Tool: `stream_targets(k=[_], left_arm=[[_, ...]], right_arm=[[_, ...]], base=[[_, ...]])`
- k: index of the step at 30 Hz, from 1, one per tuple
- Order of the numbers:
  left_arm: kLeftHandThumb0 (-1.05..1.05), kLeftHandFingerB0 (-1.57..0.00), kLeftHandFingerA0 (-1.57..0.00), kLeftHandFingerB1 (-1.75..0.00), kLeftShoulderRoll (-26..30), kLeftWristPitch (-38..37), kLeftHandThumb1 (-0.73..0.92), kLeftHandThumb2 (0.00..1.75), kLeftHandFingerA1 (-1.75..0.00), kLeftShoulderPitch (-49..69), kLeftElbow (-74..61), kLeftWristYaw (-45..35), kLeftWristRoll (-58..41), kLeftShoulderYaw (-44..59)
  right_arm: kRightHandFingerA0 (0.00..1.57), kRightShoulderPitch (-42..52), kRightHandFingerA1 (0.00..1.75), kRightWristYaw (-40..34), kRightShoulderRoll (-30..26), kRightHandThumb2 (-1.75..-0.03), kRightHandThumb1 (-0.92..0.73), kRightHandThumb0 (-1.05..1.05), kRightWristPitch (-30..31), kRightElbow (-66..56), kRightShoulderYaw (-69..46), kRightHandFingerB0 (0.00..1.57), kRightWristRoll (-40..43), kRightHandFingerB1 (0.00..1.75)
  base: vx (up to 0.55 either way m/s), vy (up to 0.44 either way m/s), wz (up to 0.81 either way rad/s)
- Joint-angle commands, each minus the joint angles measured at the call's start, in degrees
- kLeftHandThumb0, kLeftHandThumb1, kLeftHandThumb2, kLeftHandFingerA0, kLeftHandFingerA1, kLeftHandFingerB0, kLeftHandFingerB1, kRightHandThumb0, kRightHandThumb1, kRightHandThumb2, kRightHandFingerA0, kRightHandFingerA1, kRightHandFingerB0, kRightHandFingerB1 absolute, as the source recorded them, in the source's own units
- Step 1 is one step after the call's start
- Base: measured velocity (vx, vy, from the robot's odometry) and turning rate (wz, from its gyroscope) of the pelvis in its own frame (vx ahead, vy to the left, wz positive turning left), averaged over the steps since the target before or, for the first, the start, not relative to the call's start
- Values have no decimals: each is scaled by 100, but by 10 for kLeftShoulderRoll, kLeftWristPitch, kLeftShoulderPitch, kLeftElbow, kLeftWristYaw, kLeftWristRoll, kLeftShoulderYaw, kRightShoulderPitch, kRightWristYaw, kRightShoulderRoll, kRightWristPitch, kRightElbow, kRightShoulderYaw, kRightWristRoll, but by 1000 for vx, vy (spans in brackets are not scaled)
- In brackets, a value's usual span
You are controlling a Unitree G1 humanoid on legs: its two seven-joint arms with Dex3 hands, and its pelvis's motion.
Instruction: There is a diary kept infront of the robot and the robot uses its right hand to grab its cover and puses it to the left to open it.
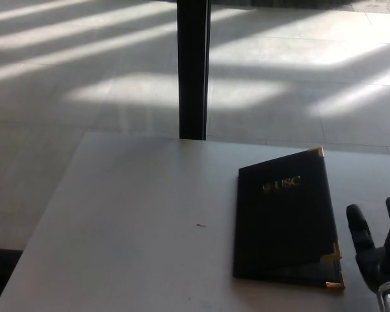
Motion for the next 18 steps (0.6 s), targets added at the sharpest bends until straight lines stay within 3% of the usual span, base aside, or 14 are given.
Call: stream_targets(k=[1, 4, 5, 6, 10, 11, 14, 16, 18], left_arm=[[-63, -36, -41, -43, 10, 1, 84, 64, -47, 3, 0, 4, -2, -6], [-63, -38, -42, -44, 8, 4, 84, 64, -48, 6, -9, 4, -5, -7], [-63, -38, -43, -44, 3, 11, 83, 64, -47, 10, -25, 12, -7, -8], [-63, -37, -42, -44, 3, 12, 83, 64, -47, 11, -27, 12, -8, -9], [-64, -38, -44, -43, 13, 3, 83, 64, -47, -3, -1, 10, -3, -13], [-62, -38, -43, -44, 10, 4, 83, 64, -47, -5, 0, 11, -12, -6], [-62, -37, -43, -44, 12, 2, 83, 64, -47, -7, 5, 10, -12, -7], [-68, -34, -39, -44, 70, -41, 91, 67, -50, -130, 186, 27, 20, -18], [-68, -33, -39, -44, 74, -46, 91, 67, -51, -139, 199, 25, 16, -16]], right_arm=[[18, 14, 68, 2, 26, -121, -69, -105, -10, -12, 39, 10, -7, 57], [17, 22, 69, 2, 27, -120, -71, -105, -14, -9, 53, 11, -5, 59], [15, 30, 74, 7, 33, -77, -92, -105, -17, -3, 58, 13, -5, 59], [16, 36, 68, 11, 36, -117, -70, -105, -17, 0, 62, 12, -3, 59], [16, 55, 68, 14, 40, -119, -69, -105, -23, 12, 82, 12, -10, 58], [15, 64, 72, 16, 42, -82, -92, -105, -27, 16, 93, 13, -18, 58], [14, 71, 74, 23, 46, -83, -92, -105, -37, 26, 101, 12, -14, 59], [10, 79, 76, 25, 54, -83, -92, -105, -40, 24, 109, 10, -13, 60], [8, 79, 78, 27, 57, -79, -92, -105, -48, 28, 114, 9, -16, 61]], base=[[0, 0, 0], [0, 0, 0], [0, 0, 0], [0, 0, 0], [0, 0, 0], [0, 0, 0], [0, 0, 0], [0, 0, 0], [0, 0, 0]])
